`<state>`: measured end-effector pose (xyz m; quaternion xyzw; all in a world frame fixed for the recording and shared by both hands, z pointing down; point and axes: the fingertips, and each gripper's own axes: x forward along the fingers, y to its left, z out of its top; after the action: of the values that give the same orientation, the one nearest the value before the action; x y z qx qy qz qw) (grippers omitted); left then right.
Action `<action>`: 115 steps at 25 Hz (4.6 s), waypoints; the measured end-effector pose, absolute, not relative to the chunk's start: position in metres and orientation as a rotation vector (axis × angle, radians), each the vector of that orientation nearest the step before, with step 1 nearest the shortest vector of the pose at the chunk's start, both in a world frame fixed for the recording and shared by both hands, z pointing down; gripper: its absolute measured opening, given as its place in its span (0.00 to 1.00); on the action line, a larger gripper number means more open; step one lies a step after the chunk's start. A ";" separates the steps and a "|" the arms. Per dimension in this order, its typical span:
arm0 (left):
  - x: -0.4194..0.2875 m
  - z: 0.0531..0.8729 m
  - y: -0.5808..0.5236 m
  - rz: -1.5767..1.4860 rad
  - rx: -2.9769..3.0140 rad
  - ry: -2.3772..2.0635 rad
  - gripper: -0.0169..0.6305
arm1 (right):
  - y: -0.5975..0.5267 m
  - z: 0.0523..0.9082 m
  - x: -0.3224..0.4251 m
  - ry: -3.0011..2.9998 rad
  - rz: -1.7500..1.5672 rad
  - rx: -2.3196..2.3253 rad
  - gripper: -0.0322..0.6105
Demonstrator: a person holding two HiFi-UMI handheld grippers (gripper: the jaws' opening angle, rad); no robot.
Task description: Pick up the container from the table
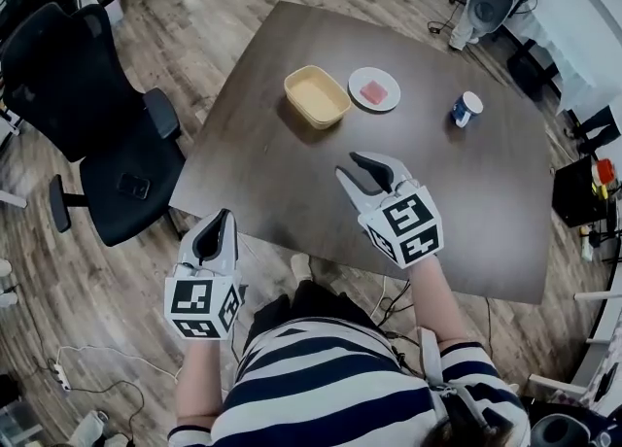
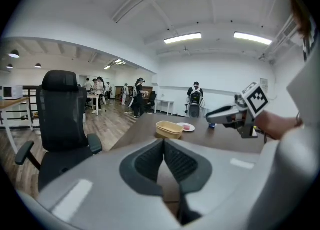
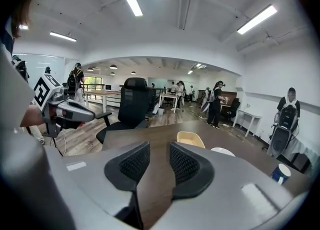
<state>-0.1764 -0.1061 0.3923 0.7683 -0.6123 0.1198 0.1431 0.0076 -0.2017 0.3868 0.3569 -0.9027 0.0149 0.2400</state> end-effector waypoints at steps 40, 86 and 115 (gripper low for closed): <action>-0.162 0.453 -0.277 0.430 2.125 -1.657 0.03 | -0.383 0.503 -0.051 -2.303 0.024 0.738 0.23; -0.194 0.448 -0.269 0.344 2.140 -1.684 0.03 | -0.359 0.494 -0.056 -2.145 -0.154 0.813 0.09; -0.217 0.431 -0.190 0.326 2.275 -1.548 0.03 | -0.203 0.460 -0.022 -2.071 -0.019 1.034 0.09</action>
<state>-0.2174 -0.1905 0.4306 0.8069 -0.5490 0.1156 0.1845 -0.0217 -0.2033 0.4597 0.4090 -0.8193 -0.0074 0.4019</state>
